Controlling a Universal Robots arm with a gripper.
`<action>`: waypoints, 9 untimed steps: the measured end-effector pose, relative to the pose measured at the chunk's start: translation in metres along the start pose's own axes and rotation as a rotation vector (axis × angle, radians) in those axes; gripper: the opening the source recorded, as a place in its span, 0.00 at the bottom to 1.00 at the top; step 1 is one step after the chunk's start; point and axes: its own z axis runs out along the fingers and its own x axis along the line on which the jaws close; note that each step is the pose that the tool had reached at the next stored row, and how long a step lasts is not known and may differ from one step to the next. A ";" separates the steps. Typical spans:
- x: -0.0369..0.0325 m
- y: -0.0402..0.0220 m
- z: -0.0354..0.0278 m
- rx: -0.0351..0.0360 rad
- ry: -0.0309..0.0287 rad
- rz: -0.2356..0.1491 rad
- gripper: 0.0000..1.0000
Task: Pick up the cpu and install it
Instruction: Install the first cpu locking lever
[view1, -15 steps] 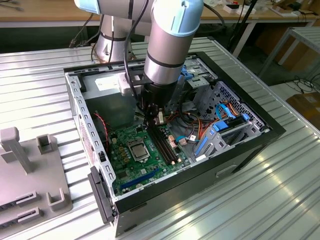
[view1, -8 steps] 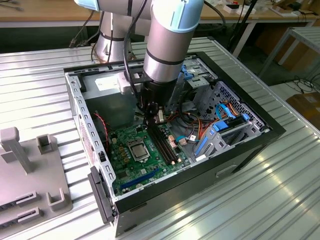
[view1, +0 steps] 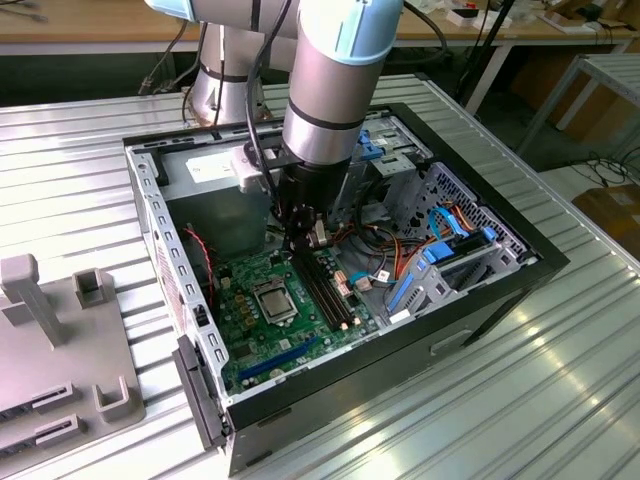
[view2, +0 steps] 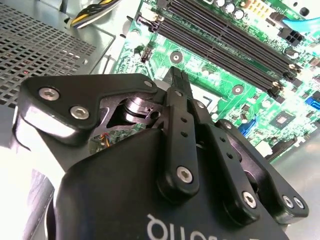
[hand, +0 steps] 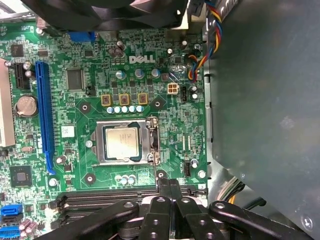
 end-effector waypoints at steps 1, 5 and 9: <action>0.0000 -0.0002 0.0000 -0.0002 0.0001 0.000 0.11; 0.0000 -0.0013 -0.0001 -0.0030 -0.0002 0.000 0.11; 0.0014 -0.0026 0.0000 -0.0037 -0.0013 0.000 0.11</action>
